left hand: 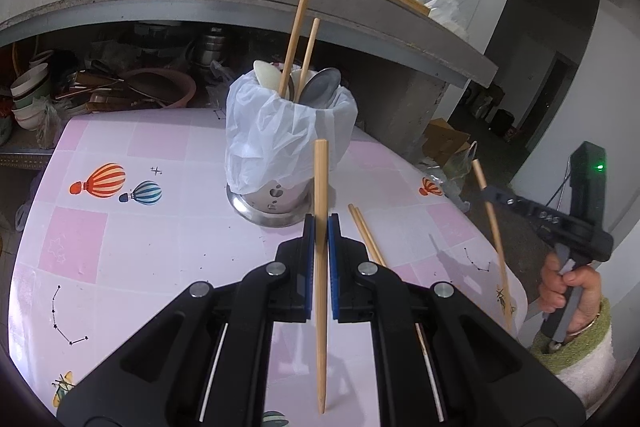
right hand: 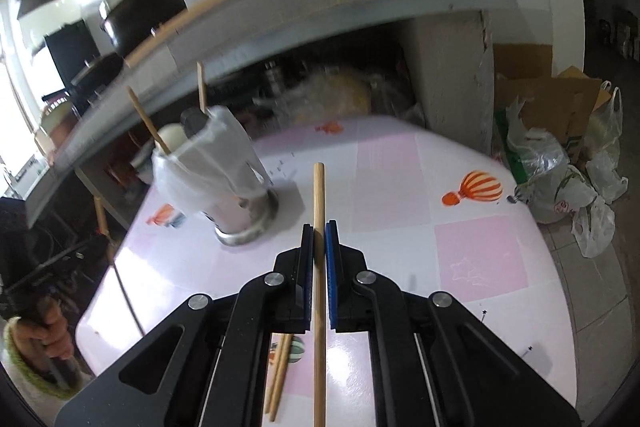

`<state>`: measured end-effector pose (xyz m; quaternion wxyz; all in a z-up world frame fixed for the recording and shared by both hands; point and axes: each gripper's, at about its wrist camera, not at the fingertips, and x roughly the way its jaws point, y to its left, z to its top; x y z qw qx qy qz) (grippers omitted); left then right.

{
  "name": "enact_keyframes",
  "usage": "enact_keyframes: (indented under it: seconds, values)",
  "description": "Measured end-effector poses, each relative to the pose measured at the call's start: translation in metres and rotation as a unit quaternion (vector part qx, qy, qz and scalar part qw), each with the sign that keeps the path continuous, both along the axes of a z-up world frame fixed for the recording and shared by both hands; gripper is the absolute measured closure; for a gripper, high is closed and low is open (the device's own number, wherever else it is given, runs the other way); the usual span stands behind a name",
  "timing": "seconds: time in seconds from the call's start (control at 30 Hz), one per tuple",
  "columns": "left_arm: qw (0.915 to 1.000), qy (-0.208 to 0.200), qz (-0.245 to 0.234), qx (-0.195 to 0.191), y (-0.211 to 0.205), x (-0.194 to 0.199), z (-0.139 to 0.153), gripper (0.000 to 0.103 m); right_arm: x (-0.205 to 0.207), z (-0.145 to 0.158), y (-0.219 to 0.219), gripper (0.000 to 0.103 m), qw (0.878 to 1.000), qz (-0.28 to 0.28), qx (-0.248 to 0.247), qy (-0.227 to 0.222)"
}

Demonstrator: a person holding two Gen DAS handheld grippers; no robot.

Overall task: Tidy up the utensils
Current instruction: 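Lift the chopstick with the right tool while the left tool carries its chopstick over the holder, then lower the chopstick into the holder with the left tool while the right tool holds its chopstick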

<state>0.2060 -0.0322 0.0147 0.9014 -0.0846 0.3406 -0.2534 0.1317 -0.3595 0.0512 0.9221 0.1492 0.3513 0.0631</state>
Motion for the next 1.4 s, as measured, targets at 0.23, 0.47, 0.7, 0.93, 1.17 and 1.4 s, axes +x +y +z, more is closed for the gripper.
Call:
enact_keyframes:
  seconds: [0.23, 0.47, 0.7, 0.93, 1.17, 1.4]
  values:
    - [0.9998, -0.016, 0.001, -0.008, 0.005, -0.012, 0.011, 0.097, -0.024, 0.029, -0.005, 0.097, 0.999, 0.001, 0.014, -0.042]
    - [0.9994, -0.033, 0.005, -0.012, 0.01, -0.023, 0.022, 0.097, -0.039, 0.049, -0.003, 0.097, 0.997, 0.01, 0.032, -0.068]
    - [0.9989, -0.045, 0.008, -0.014, 0.014, -0.028, 0.032, 0.097, -0.048, 0.055, 0.003, 0.097, 0.996, 0.022, 0.046, -0.077]
    - [0.9977, -0.065, 0.008, -0.018, 0.014, -0.028, 0.049, 0.097, -0.051, 0.054, 0.005, 0.097, 0.995, 0.025, 0.05, -0.077]
    - [0.9944, -0.103, 0.005, -0.023, 0.005, -0.021, 0.081, 0.097, -0.052, 0.048, 0.001, 0.097, 0.995, 0.028, 0.057, -0.071]
    - [0.9873, -0.153, 0.005, -0.041, -0.002, -0.003, 0.129, 0.097, -0.049, 0.043, -0.003, 0.097, 0.996, 0.027, 0.063, -0.063]
